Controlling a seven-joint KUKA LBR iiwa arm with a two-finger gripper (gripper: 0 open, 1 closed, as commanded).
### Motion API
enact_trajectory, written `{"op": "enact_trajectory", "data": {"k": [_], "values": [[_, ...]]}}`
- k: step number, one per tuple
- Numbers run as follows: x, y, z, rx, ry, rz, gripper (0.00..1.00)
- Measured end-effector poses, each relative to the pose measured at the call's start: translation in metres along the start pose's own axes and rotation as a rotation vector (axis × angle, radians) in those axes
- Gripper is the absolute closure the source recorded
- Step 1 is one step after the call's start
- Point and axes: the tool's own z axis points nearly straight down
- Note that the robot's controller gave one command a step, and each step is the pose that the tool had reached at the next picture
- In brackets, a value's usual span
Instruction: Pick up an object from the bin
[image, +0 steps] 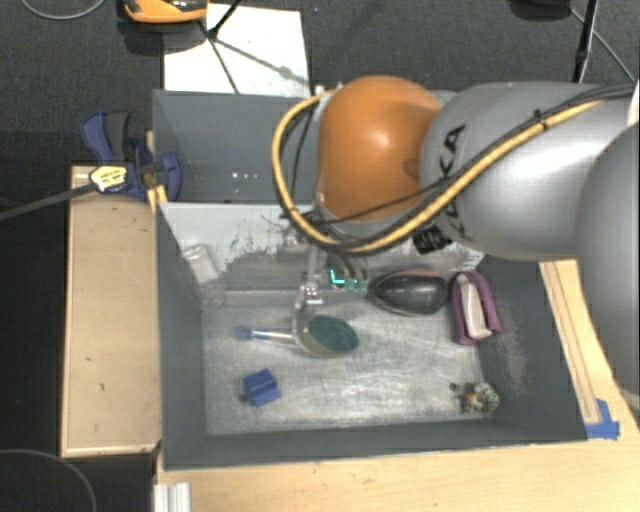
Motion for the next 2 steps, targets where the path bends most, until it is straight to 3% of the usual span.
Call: {"op": "enact_trajectory", "data": {"k": [1, 2], "values": [[-0.013, -0.051, 0.137, -0.006, -0.015, 0.279, 0.0], [-0.007, -0.034, 0.109, -0.003, -0.011, 0.231, 0.0]]}}
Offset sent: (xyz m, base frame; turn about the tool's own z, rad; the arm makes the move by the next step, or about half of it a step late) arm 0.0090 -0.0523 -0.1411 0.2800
